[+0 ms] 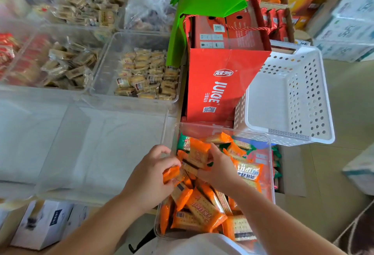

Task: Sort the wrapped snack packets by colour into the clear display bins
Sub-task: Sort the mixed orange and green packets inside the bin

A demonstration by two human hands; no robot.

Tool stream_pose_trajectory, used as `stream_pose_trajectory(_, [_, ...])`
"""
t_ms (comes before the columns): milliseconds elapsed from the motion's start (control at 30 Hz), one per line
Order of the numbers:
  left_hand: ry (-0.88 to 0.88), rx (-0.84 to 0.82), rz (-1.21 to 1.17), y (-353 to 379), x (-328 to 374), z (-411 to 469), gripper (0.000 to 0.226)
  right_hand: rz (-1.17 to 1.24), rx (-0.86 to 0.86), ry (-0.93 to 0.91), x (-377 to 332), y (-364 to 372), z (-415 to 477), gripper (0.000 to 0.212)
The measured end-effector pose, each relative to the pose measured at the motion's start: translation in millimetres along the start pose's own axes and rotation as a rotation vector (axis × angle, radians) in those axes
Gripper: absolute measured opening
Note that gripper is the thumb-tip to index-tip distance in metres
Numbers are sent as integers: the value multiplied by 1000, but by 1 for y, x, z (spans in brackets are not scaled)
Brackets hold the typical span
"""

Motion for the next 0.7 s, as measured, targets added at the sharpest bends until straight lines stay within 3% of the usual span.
stream_pose_trajectory(200, [-39, -87, -128, 17, 13, 14, 93, 93, -21, 31, 16, -26, -9, 46])
stream_pose_trajectory(300, [-111, -110, -236, 24, 10, 24, 86, 116, 31, 3, 13, -32, -13, 36])
stream_pose_trajectory(400, [-108, -78, -233, 25, 9, 30, 63, 98, 154, -29, 9, -39, -13, 23])
stream_pose_trajectory(500, [-68, -56, -137, 25, 7, 33, 55, -16, 239, -60, 12, -43, -12, 37])
stream_pose_trajectory(567, [-28, -79, -76, 26, 8, 34, 61, -131, 231, -133, 13, -38, -12, 49])
stream_pose_trajectory(700, [-12, -224, -33, 38, 14, 30, 99, -248, 52, -235, 6, -14, -18, 53])
Point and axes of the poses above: each hand's wrist, its own z-axis towards the middle knuckle, its own y-axis out of the palm, x = y × z, the point moved 6 cm from there along z, towards the middle knuckle, and after that the axes turned 4 degrees about x, right-handed, at the moved point
